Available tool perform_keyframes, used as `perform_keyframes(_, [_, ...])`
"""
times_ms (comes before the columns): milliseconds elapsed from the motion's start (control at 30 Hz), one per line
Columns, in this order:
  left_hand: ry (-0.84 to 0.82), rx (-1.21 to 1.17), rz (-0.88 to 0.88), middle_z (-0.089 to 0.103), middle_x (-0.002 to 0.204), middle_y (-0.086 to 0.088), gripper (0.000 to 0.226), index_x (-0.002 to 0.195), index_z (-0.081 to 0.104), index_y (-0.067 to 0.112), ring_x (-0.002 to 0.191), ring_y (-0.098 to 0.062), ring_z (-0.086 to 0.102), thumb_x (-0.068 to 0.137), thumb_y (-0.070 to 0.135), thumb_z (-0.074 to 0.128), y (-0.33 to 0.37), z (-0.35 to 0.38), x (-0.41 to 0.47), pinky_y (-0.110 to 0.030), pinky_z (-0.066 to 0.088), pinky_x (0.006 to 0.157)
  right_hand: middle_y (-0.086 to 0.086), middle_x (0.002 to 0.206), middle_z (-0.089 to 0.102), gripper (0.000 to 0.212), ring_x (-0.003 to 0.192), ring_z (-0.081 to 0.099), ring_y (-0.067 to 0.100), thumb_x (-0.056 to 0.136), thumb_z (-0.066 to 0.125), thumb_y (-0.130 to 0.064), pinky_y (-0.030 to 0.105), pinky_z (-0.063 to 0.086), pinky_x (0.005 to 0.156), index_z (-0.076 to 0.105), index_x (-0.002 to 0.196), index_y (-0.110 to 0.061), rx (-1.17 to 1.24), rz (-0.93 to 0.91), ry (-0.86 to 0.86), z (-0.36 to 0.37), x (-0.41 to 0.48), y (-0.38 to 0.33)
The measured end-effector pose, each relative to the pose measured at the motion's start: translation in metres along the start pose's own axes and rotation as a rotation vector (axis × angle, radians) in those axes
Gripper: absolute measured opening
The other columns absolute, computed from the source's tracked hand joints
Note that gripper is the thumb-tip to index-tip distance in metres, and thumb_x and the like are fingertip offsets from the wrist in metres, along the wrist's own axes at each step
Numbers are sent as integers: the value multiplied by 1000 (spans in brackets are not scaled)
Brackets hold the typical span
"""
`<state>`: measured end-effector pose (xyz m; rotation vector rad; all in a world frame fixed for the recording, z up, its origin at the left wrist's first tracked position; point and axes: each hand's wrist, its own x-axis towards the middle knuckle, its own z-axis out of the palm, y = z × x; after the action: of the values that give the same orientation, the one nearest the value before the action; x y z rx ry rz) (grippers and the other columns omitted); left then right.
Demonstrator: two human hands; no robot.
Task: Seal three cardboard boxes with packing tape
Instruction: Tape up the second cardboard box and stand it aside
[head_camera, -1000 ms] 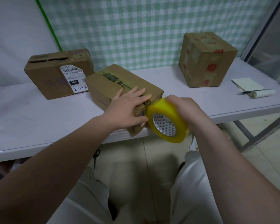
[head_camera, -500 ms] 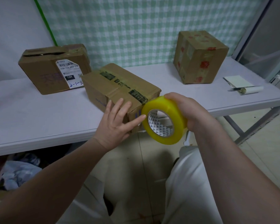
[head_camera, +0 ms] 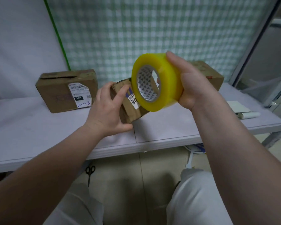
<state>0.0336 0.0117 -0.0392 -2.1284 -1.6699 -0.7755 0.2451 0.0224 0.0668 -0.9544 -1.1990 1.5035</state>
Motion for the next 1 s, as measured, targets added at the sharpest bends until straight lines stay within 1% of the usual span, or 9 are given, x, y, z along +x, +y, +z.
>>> perform_keyframes(133, [-39,-108,-158,29,137,-23,113,146,31,25,125,-42,36,44,60,63,-3,-21,20,-49,40,101,-2,61,70,28,53,68,12,88,61,-47,29,53,59,67,87,-19,-39,44,13,11,4,-25])
perform_keyframes(200, [-61,-150,-191,29,136,-19,115,146,29,29,126,-39,36,41,63,60,-5,-31,29,-44,41,103,-1,61,70,29,53,68,14,87,63,-47,31,53,62,68,91,-19,-81,61,8,12,6,-34])
perform_keyframes(300, [-102,-175,-191,29,132,-12,113,145,27,34,122,-32,40,40,61,61,-3,-37,36,-37,44,99,0,65,71,29,56,68,16,86,64,-45,35,54,67,69,97,-19,-124,67,12,9,9,-44])
perform_keyframes(433, [-129,-203,-188,31,128,-8,109,144,28,36,116,-27,44,44,54,68,4,-39,47,-29,42,92,1,63,70,28,53,67,16,87,61,-42,30,54,58,68,100,-18,-153,70,21,3,13,-54])
perform_keyframes(533, [-156,-235,-212,32,131,-7,108,145,28,35,118,-26,44,46,52,69,4,-42,58,-28,39,93,1,66,71,34,55,68,17,86,62,-44,31,53,59,67,107,-18,-216,82,19,1,17,-60])
perform_keyframes(633, [-193,-237,-209,32,132,-7,108,145,28,35,118,-25,45,47,51,70,5,-43,65,-29,39,95,1,70,71,40,58,69,19,85,64,-46,34,53,63,66,113,-18,-205,98,29,-3,22,-63])
perform_keyframes(867, [-242,-255,-226,32,130,-4,107,145,27,37,116,-24,45,49,50,72,0,-47,74,-26,38,92,4,66,69,32,54,66,22,86,61,-38,39,55,64,63,109,-17,-157,158,-18,-10,28,-70])
perform_keyframes(933, [-252,-260,-229,32,131,-5,106,146,26,37,115,-23,44,52,49,74,-2,-47,76,-25,37,91,4,68,71,32,56,68,22,87,61,-38,40,56,64,64,110,-16,-192,144,-7,-6,31,-74])
perform_keyframes(1000, [-244,-267,-243,33,130,-4,103,146,27,36,109,-19,42,57,44,79,-4,-47,76,-24,35,89,4,75,73,35,61,70,22,87,63,-41,40,57,67,65,112,-16,-258,131,21,0,35,-77])
